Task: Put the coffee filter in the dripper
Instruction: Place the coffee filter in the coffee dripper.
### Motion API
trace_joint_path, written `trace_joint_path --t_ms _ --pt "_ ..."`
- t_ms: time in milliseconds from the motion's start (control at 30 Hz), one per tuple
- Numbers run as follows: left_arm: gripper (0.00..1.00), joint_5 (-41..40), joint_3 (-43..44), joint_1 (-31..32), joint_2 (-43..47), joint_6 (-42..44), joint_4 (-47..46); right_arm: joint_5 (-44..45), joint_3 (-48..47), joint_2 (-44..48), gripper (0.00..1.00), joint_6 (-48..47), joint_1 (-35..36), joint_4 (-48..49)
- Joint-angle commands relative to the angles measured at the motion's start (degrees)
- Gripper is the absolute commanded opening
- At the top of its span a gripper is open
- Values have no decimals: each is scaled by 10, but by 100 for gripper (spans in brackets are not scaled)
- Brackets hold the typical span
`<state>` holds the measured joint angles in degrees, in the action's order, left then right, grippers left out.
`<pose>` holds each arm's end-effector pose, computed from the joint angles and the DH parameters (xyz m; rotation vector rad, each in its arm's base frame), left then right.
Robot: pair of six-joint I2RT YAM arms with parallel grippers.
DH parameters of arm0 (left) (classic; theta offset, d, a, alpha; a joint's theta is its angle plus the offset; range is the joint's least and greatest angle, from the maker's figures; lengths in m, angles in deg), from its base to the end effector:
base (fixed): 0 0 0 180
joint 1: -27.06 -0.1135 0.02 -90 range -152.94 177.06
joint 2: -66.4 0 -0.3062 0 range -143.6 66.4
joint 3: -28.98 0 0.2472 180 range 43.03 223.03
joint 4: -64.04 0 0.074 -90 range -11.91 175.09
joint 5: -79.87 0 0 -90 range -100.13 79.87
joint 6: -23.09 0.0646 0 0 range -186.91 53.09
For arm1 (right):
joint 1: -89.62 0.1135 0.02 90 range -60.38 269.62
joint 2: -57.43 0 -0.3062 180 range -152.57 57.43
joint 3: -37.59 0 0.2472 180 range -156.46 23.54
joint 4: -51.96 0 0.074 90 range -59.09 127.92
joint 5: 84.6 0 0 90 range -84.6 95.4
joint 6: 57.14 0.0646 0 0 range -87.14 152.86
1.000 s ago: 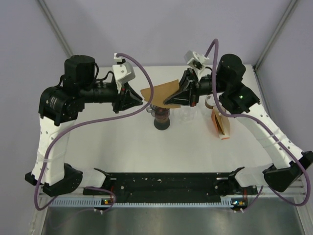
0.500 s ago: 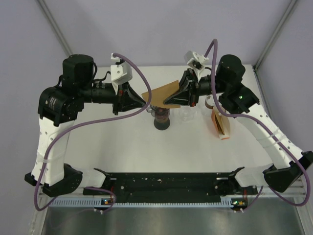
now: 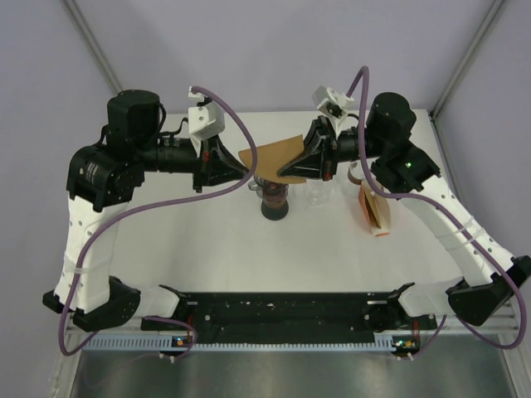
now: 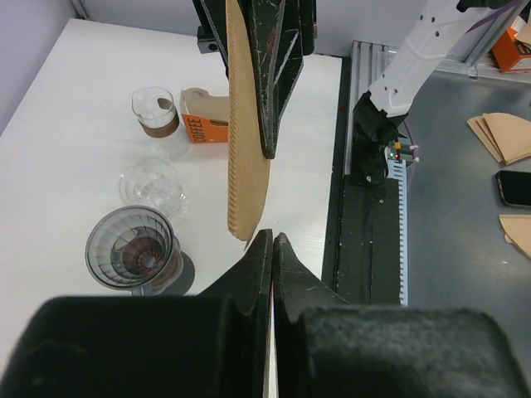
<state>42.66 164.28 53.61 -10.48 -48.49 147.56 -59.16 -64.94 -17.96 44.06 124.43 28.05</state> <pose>0.1401 -0.1275 0.5743 1.2581 1.4994 -1.0082 0.1837 0.1988 0.5283 -1.2488 1.2246 1.4468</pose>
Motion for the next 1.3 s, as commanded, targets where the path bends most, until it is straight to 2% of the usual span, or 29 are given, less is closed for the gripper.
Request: trace_joint_path --t_ms 0,333,367,400,433,467,533,600,700,733,767,800,900,967,1033,1067,1167,1233,1267 --pt "0 6 -4 -1 5 11 -11 -2 -1 7 0 2 -1 13" --pt "0 -86 -22 -3 6 -40 -60 -3 0 11 0 2 -1 13" --pt "9 -80 -24 -4 6 -42 -63 -3 0 11 0 2 -1 13" --pt "25 -68 -26 -4 6 -37 -62 -4 1 13 0 2 -1 13" --pt "32 -63 -27 -6 6 -34 -58 -3 2 14 0 1 -1 13" --pt "36 -69 -27 -8 8 -32 -55 -3 3 16 0 0 -1 13" --pt "37 -101 -32 -15 11 -43 -57 -2 6 21 0 -1 -1 13" --pt "33 -126 -44 -26 16 -53 -66 -2 8 26 0 -1 -1 12" --pt "32 -108 -64 -33 28 -53 -69 1 8 31 0 -1 -1 6" --pt "48 -80 -66 -33 31 -38 -65 3 8 34 0 0 -1 4" --pt "84 -53 -64 -33 33 -12 -51 5 8 38 0 -3 -1 -1" --pt "92 -28 -51 -33 31 23 -21 7 9 42 0 -7 -1 -5" --pt "92 14 -1 -33 23 143 104 18 11 58 0 -15 -1 -15" --pt "95 46 -12 -34 51 208 103 19 14 68 0 -19 -1 -15" --pt "96 76 -34 -33 87 211 47 20 17 78 0 -23 -1 -15" --pt "94 89 -61 -33 105 177 -16 22 20 84 0 -25 -1 -14" --pt "80 127 -171 -33 168 2 -256 20 26 102 0 -24 0 -5" --pt "71 143 -231 -33 191 -89 -384 20 28 111 0 -20 0 -1" --pt "69 148 -248 -33 191 -110 -418 18 28 113 0 -18 0 1"
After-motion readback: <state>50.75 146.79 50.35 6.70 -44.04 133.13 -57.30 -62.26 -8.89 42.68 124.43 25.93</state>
